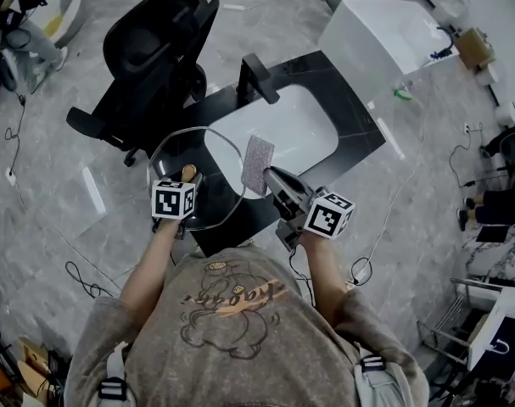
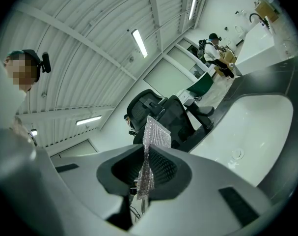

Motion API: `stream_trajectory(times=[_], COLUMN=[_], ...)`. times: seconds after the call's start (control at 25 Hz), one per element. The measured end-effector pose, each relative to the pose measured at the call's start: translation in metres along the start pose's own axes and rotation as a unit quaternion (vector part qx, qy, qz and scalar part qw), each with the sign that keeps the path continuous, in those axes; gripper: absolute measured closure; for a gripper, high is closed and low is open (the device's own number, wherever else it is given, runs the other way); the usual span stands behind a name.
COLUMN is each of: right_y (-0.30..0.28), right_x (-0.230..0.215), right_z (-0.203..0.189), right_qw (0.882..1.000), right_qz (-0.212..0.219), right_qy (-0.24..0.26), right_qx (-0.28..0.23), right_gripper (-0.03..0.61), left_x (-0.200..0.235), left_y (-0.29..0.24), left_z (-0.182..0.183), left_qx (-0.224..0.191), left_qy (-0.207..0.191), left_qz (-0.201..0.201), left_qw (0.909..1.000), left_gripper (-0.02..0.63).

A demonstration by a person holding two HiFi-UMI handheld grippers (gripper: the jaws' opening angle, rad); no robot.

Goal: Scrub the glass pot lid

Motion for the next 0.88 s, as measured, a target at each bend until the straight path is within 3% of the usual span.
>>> stream_trajectory(times=[0.36, 0.88], right_y=[0.002, 0.001], right_x=[0.001, -0.006], right_z=[-0.004, -0.007], right_qw=[1.0, 1.0], right_qz=[-0.01, -0.017], right_qy=[-0.001, -0.005], right_qx=[0.005, 0.007], right_gripper=[0.525, 0.525], left_x=[-0.002, -0.005], left_y=[-0.022, -0.038], left_z=[-0.008, -0.011], left_qx=[0.038, 0.058], left_qy=[-0.032, -0.053], left_qz=[0.015, 0.019], left_qw=[0.9987, 0.9967], left_gripper=[0.436, 0.433])
Point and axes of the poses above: the fingertips, and each gripper's own axes: y backward along the fingers, x to its left, z out of its top, the point moved 6 cm from there along y, backward along the fingers, and after that the axes turned 3 degrees about z, right-handed, at the moved point
